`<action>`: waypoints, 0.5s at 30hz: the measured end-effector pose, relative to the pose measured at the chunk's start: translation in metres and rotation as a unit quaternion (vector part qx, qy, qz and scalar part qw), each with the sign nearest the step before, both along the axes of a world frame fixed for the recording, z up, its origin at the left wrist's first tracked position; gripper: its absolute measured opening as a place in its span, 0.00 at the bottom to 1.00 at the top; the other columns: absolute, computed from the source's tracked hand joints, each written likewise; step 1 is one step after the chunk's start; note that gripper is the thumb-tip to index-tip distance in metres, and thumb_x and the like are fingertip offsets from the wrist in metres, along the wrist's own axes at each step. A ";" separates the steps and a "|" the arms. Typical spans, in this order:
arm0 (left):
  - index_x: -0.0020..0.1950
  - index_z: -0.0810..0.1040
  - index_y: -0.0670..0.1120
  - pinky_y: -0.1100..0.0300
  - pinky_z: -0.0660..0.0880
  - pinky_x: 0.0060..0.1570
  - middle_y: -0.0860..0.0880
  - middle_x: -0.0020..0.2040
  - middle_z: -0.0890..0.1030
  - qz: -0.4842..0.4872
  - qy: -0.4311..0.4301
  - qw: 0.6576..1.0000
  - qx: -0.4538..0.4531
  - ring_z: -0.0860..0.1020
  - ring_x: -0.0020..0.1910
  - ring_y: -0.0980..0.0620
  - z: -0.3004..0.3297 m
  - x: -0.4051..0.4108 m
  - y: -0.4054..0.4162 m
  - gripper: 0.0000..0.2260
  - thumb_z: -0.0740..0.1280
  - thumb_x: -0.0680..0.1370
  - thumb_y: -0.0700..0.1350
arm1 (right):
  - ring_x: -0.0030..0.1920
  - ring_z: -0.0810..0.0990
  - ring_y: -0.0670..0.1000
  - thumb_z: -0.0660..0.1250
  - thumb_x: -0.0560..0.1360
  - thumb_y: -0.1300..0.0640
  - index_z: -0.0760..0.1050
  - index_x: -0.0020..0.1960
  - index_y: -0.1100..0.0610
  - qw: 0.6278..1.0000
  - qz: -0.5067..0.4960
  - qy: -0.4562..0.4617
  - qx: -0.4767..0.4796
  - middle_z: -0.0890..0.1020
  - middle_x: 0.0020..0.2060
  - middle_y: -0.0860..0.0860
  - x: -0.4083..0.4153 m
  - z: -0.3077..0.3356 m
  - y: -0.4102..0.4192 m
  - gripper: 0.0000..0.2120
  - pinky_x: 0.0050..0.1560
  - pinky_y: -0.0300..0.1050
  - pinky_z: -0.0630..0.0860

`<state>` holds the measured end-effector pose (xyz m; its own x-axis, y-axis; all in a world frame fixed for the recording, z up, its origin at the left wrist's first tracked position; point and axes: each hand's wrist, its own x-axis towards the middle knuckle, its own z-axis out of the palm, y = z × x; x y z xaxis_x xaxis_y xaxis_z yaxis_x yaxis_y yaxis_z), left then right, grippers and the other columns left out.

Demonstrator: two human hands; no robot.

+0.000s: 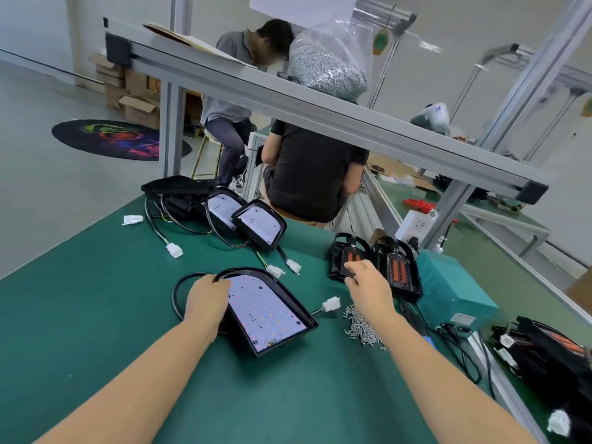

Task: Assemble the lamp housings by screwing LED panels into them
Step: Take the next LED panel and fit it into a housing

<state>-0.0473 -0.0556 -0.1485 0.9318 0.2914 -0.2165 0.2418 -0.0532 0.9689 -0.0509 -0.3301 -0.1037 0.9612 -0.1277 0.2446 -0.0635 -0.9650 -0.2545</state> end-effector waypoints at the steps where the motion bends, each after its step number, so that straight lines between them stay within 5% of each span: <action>1: 0.36 0.71 0.43 0.55 0.68 0.39 0.45 0.36 0.73 -0.005 0.007 1.000 -0.016 0.69 0.36 0.45 0.001 0.000 0.001 0.08 0.61 0.75 0.38 | 0.60 0.76 0.54 0.60 0.81 0.60 0.72 0.69 0.57 1.000 -0.013 0.015 -0.012 0.73 0.64 0.52 0.007 -0.001 -0.001 0.17 0.58 0.49 0.74; 5: 0.41 0.72 0.43 0.41 0.74 0.55 0.40 0.42 0.75 -0.020 0.019 0.997 -0.067 0.73 0.42 0.45 0.002 0.002 0.006 0.06 0.62 0.77 0.43 | 0.61 0.75 0.58 0.60 0.82 0.58 0.72 0.67 0.58 0.995 -0.029 0.058 -0.078 0.73 0.63 0.56 0.029 -0.006 0.005 0.15 0.55 0.49 0.74; 15: 0.45 0.71 0.44 0.42 0.72 0.58 0.42 0.43 0.72 -0.044 0.020 0.996 -0.081 0.70 0.42 0.47 0.002 0.002 0.007 0.07 0.61 0.79 0.46 | 0.53 0.78 0.55 0.61 0.80 0.62 0.78 0.60 0.56 0.976 -0.063 0.060 -0.201 0.75 0.55 0.53 0.051 -0.019 0.015 0.12 0.42 0.42 0.70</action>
